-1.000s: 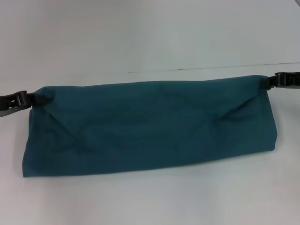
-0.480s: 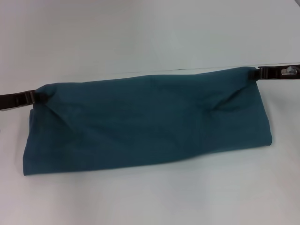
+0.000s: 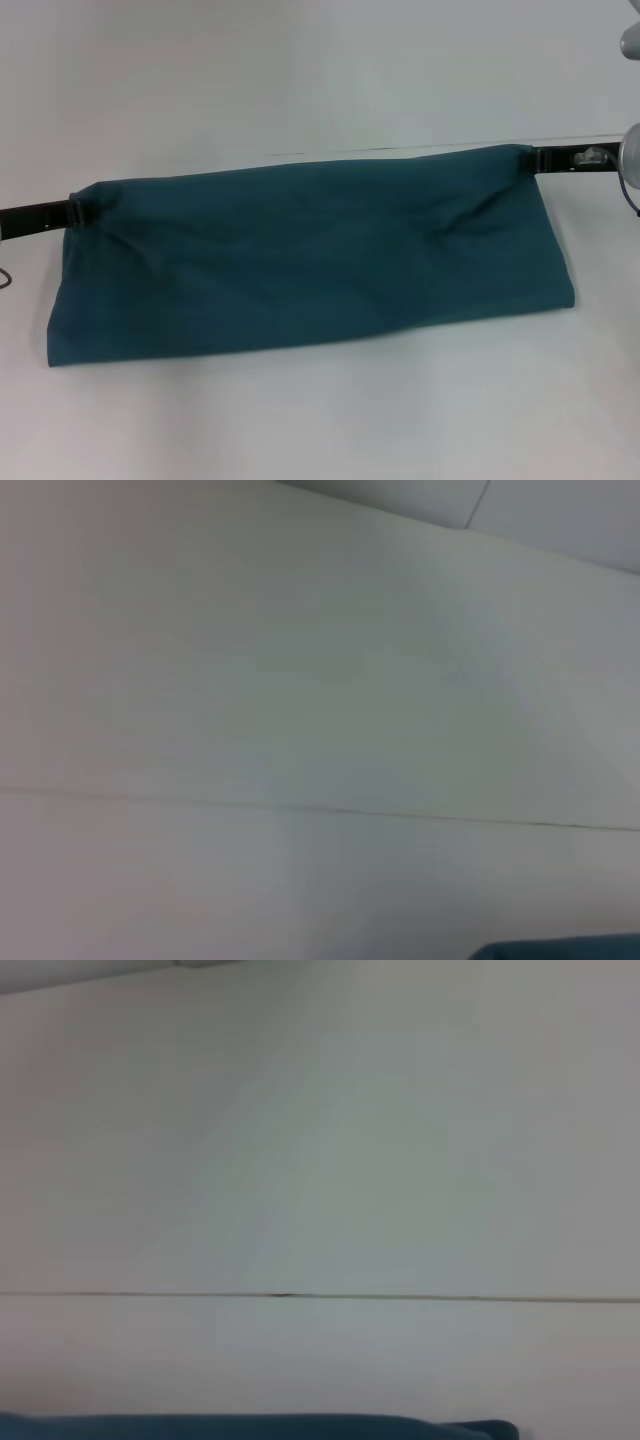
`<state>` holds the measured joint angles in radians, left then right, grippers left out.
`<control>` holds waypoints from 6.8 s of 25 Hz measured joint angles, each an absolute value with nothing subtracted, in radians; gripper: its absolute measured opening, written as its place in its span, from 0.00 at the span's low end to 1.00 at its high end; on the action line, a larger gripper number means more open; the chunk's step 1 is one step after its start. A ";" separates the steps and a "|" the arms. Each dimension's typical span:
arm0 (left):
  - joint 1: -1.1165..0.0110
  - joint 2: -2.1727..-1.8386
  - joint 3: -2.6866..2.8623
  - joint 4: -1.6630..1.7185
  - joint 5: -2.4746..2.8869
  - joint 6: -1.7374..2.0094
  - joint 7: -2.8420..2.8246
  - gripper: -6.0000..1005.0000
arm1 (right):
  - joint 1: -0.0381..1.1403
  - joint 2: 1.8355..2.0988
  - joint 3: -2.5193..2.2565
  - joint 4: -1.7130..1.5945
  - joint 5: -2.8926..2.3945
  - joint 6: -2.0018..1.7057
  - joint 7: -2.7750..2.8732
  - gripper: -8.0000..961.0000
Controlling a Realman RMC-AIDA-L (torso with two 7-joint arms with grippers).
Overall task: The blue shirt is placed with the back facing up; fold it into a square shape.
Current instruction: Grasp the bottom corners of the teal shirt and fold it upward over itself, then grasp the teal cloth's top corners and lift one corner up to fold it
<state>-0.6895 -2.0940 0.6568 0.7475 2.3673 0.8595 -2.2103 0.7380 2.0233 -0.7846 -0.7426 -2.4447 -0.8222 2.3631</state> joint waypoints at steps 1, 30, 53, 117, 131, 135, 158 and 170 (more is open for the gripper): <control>-0.689 -2.096 0.665 0.747 2.368 0.848 -2.210 0.12 | 0.741 2.024 -0.787 -0.737 -2.445 -0.815 2.363 0.10; -0.693 -2.096 0.699 0.711 2.370 0.744 -2.197 0.65 | 0.758 2.031 -0.801 -0.702 -2.445 -0.730 2.357 0.64; -0.564 -2.030 0.674 1.132 2.610 1.577 -2.828 0.93 | 0.707 2.041 -0.801 -0.902 -2.562 -1.051 2.351 0.96; -0.647 -2.038 0.675 0.841 2.671 1.307 -2.889 0.92 | 0.699 2.063 -0.863 -0.920 -2.575 -1.059 2.350 0.94; -0.693 -2.033 0.719 0.798 2.660 1.297 -2.845 0.92 | 0.681 2.077 -0.858 -0.982 -2.575 -1.092 2.352 0.94; -0.696 -2.033 0.713 0.797 2.646 1.298 -2.821 0.82 | 0.672 2.078 -0.858 -0.999 -2.573 -1.097 2.357 0.94; -0.703 -2.036 0.710 0.798 2.623 1.294 -2.689 0.13 | 0.609 2.057 -0.855 -1.194 -2.667 -1.387 2.548 0.93; -0.708 -2.040 0.714 0.798 2.619 1.285 -2.644 0.12 | 0.605 2.087 -0.857 -1.189 -2.885 -1.429 2.651 0.93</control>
<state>-0.7078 -2.0399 0.7142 0.7981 2.6189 1.2846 -2.6436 0.6054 2.0871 -0.8574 -1.1892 -2.8847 -1.4294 2.6507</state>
